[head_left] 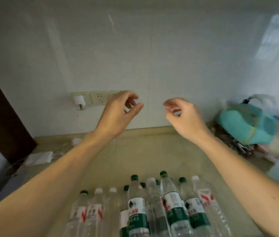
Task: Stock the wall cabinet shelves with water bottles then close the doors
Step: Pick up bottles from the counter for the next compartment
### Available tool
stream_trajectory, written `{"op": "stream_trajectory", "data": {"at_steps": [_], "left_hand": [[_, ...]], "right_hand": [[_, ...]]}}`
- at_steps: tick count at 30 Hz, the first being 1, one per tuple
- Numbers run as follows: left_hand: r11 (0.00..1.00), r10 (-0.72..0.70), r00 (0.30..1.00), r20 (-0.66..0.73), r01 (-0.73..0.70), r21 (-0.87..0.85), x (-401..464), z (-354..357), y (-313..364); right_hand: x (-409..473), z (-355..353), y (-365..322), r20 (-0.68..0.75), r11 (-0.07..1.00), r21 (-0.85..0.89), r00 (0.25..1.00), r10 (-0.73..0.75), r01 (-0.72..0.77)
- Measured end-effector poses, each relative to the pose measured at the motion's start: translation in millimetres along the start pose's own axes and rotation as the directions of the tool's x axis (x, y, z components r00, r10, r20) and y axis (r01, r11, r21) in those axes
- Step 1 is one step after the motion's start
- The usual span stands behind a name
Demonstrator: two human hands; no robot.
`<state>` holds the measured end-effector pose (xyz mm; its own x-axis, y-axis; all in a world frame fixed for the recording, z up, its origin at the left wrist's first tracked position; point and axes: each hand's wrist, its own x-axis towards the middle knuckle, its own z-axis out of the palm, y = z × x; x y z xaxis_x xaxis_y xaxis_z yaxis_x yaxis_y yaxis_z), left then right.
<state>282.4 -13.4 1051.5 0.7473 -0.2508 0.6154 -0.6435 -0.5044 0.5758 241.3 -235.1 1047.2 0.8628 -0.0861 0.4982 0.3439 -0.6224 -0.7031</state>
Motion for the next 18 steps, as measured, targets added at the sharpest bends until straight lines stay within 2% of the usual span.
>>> {"op": "stream_trajectory", "data": {"at_steps": [2,4,8,11,13,16,18], "left_hand": [[0.993,-0.113,0.985,0.128,0.108,0.046,-32.7,22.1,-25.2],[0.955,-0.296,0.92,0.258,0.282,0.09,-66.2,43.9,-47.9],[0.78,-0.613,0.655,0.441,0.591,0.207,-125.8,79.1,-86.0],[0.652,-0.736,0.49,0.467,0.697,0.298,-151.0,96.8,-103.9],[0.589,-0.773,0.415,0.479,0.75,0.301,-158.6,108.8,-109.8],[0.519,-0.819,0.36,0.446,0.797,0.31,-162.2,126.3,-114.2],[0.493,-0.841,0.34,0.421,0.802,0.338,-163.1,137.0,-117.5]], "right_hand": [[-20.4,15.2,27.5,0.157,0.989,-0.071,0.978,0.138,-0.128],[-39.6,34.0,50.8,0.277,0.963,-0.151,0.925,0.258,-0.224],[-72.6,74.6,88.8,0.493,0.925,-0.218,0.783,0.381,-0.312],[-86.6,98.3,111.4,0.624,0.906,-0.334,0.659,0.42,-0.262],[-89.1,110.9,126.2,0.673,0.893,-0.412,0.6,0.432,-0.182],[-89.8,128.1,146.9,0.716,0.849,-0.527,0.521,0.464,-0.033],[-89.4,138.6,158.9,0.731,0.832,-0.554,0.48,0.486,0.002]]}}
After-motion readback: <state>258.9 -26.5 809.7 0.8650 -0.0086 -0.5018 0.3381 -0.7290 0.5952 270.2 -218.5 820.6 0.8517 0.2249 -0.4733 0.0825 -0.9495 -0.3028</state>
